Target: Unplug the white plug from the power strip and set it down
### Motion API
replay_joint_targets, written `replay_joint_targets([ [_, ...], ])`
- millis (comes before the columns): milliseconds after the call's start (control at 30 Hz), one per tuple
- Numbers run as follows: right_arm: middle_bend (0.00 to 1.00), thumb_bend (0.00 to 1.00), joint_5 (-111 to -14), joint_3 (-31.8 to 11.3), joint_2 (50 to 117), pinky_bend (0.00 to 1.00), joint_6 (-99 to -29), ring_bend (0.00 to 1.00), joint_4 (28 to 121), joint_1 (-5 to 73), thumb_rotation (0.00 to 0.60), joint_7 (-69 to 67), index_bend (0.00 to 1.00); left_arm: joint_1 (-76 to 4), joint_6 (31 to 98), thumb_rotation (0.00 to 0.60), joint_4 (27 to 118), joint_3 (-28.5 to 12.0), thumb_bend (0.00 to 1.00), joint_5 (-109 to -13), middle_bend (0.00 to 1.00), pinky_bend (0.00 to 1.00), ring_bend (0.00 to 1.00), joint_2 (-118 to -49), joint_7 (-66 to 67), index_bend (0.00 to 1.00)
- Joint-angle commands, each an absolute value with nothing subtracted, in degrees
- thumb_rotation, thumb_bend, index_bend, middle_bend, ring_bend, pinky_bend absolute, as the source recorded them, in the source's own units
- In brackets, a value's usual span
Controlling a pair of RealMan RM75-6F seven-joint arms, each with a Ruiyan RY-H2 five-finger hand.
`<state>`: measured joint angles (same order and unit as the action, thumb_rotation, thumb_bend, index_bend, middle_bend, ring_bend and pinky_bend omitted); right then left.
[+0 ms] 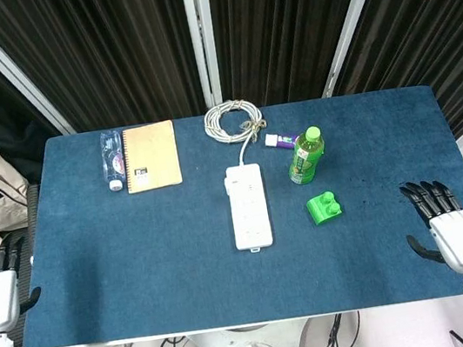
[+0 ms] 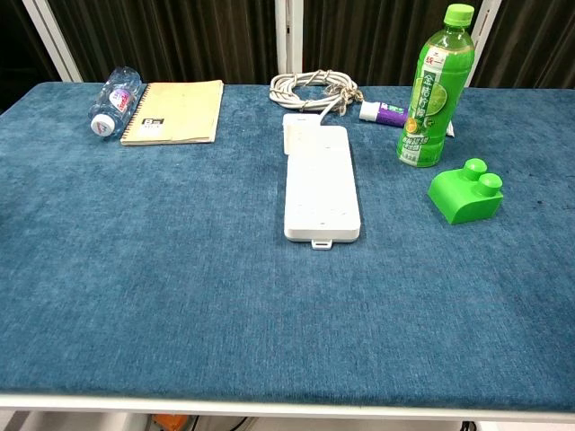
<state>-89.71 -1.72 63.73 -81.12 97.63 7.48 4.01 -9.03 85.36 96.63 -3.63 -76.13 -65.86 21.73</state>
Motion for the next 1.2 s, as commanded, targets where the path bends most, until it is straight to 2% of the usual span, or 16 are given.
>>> replay_joint_targets([
  [33,0.08,0.26,-89.86,-2.09,64.31,0.00,-80.57,0.00,97.42,8.13,0.600,4.25,0.00,-8.66,85.74,0.600,96.35,-3.58,0.18,-76.48,0.05,0.00,0.00,-65.98,20.76,0.10],
  [367,0.11,0.26,-90.65,-2.00,65.20,0.00,-79.54,0.00,97.07,9.31,0.600,3.75,0.00,-8.32,85.38,0.600,96.09,-3.47,0.18,-77.71,0.05,0.01,0.00,-66.04,19.51,0.10],
  [533,0.16,0.30,-94.16,-1.89,65.88,0.06,-74.38,0.00,97.01,13.88,0.600,2.93,0.05,-12.02,81.79,0.600,97.24,-5.23,0.18,-79.79,0.06,0.07,0.00,-65.21,18.57,0.13],
  [733,0.14,0.34,-93.32,-2.27,69.18,0.05,-58.57,0.00,96.22,23.71,0.600,3.92,0.06,-21.95,71.41,0.600,98.22,-9.17,0.16,-82.91,0.09,0.15,0.00,-65.31,15.01,0.14],
  [900,0.10,0.38,-90.10,-3.97,74.60,0.00,-48.70,0.00,94.68,30.70,0.600,5.82,0.06,-34.34,58.11,0.600,94.87,-13.96,0.16,-81.92,0.13,0.22,0.01,-69.70,11.25,0.18],
  [1000,0.09,0.39,-87.91,-4.90,77.75,0.00,-45.99,0.00,92.77,33.11,0.600,5.71,0.06,-41.75,50.06,0.600,89.85,-15.83,0.16,-80.54,0.14,0.23,0.03,-74.19,8.99,0.19],
  [1200,0.07,0.39,-85.63,-5.81,83.23,0.00,-44.78,0.00,89.26,35.87,0.600,6.69,0.06,-53.29,39.06,0.600,78.78,-18.20,0.16,-76.60,0.14,0.23,0.03,-83.68,6.90,0.20],
])
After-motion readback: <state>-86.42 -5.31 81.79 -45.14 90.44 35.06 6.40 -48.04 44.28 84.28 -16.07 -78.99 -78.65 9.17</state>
